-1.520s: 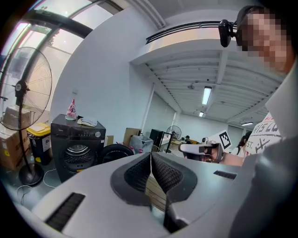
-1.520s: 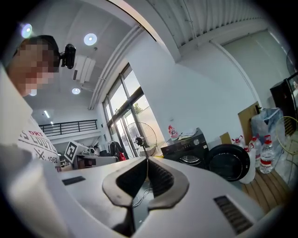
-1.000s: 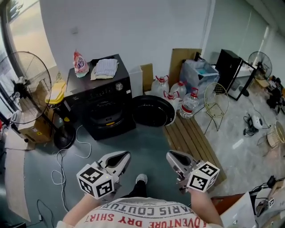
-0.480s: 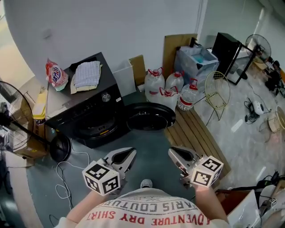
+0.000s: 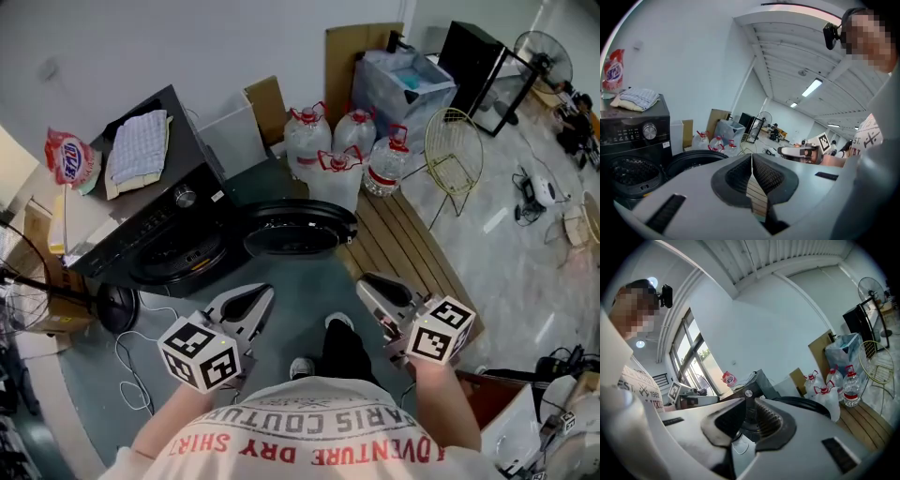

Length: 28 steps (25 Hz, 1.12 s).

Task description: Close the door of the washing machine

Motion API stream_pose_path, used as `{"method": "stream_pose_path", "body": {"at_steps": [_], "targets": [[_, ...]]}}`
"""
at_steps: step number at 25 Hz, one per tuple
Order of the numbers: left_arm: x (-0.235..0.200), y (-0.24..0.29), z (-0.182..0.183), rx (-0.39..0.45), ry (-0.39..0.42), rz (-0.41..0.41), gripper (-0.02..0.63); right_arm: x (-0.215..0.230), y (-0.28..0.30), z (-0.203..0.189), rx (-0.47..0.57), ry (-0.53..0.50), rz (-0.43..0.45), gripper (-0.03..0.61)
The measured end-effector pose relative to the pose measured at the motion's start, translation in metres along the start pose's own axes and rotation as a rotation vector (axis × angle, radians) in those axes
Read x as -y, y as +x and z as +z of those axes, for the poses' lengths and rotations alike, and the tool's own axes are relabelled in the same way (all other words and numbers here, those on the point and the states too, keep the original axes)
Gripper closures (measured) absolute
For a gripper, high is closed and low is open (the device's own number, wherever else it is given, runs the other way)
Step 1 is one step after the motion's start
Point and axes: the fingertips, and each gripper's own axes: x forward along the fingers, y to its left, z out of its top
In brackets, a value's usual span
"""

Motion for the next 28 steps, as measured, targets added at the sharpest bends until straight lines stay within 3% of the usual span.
{"method": "stream_pose_path", "body": {"at_steps": [3,6,10,15,25,28], "targets": [[-0.01,0.02,0.011,0.009,-0.024,0.024,0.581,0.044,0.012,0.007,-0.067,0.0,0.004,0.458],[-0.023,0.042,0.021,0.008,-0.052,0.07,0.581,0.089,0.027,0.014,-0.142,-0.025,-0.025,0.447],[-0.043,0.071,0.032,0.003,-0.107,0.135,0.581,0.141,0.055,0.018,-0.223,-0.076,-0.027,0.388],[-0.061,0.096,0.043,0.017,-0.182,0.175,0.581,0.202,0.094,0.016,-0.366,-0.308,-0.015,0.364],[-0.104,0.082,0.034,0.031,-0.282,0.378,0.581,0.29,0.161,-0.062,-0.781,-0.727,0.085,0.336],[-0.112,0.073,0.03,0.039,-0.31,0.428,0.581,0.307,0.17,-0.086,-0.892,-0.805,0.12,0.336]]}}
